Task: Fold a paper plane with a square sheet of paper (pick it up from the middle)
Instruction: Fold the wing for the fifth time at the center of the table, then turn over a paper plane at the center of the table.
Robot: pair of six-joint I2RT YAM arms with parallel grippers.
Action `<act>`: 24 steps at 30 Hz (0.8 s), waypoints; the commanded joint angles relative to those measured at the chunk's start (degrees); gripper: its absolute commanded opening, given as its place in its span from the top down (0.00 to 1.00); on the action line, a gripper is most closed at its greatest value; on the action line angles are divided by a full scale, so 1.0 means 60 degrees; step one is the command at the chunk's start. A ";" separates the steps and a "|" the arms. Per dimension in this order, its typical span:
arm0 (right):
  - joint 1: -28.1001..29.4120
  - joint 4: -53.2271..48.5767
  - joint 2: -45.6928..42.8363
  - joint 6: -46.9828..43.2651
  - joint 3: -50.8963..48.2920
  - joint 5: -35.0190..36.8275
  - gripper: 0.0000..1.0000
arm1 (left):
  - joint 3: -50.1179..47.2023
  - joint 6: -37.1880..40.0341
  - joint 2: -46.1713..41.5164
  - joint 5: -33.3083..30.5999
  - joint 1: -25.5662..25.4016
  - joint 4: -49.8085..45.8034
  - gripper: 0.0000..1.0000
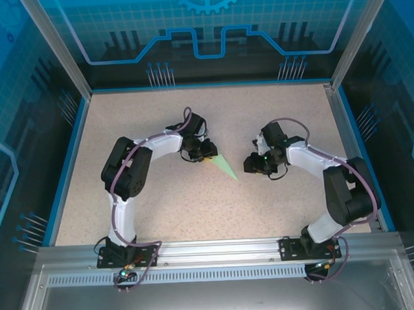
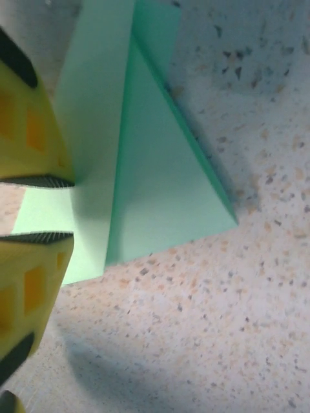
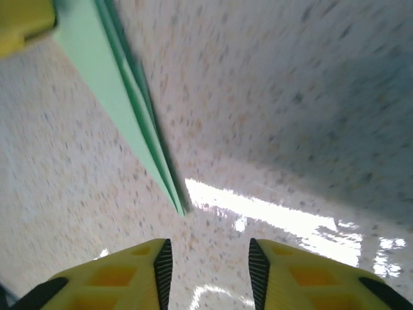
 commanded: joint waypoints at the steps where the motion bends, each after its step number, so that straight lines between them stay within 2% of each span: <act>1: -0.0243 0.0475 -0.0382 0.0135 0.0176 0.0920 0.51 | 0.0692 0.0322 -0.0942 -0.0801 -0.0243 -0.0976 0.66; 5: -0.0375 0.0550 -0.0512 0.0091 0.0240 0.2061 0.35 | 0.1388 0.0223 -0.0952 -0.2265 -0.0712 -0.2199 0.53; 10: -0.0773 0.0844 -0.0820 -0.0053 0.0019 0.2313 0.28 | 0.2677 -0.0027 -0.0332 -0.4260 -0.1361 -0.3784 0.42; 14: -0.1096 0.0948 -0.1166 -0.0151 -0.0227 0.2391 0.23 | 0.4104 -0.0098 0.0654 -0.5394 -0.1933 -0.4938 0.35; 16: -0.1294 0.0948 -0.1255 -0.0216 -0.0487 0.2263 0.20 | 0.4798 -0.0102 0.1206 -0.5765 -0.2121 -0.5507 0.32; 20: -0.1537 0.1045 -0.1388 -0.0232 -0.0695 0.1874 0.15 | 0.5661 0.0016 0.2019 -0.6358 -0.2325 -0.6080 0.17; 24: -0.1561 0.1058 -0.1443 -0.0247 -0.0740 0.1811 0.12 | 0.6013 0.0250 0.2487 -0.6270 -0.2337 -0.6222 0.12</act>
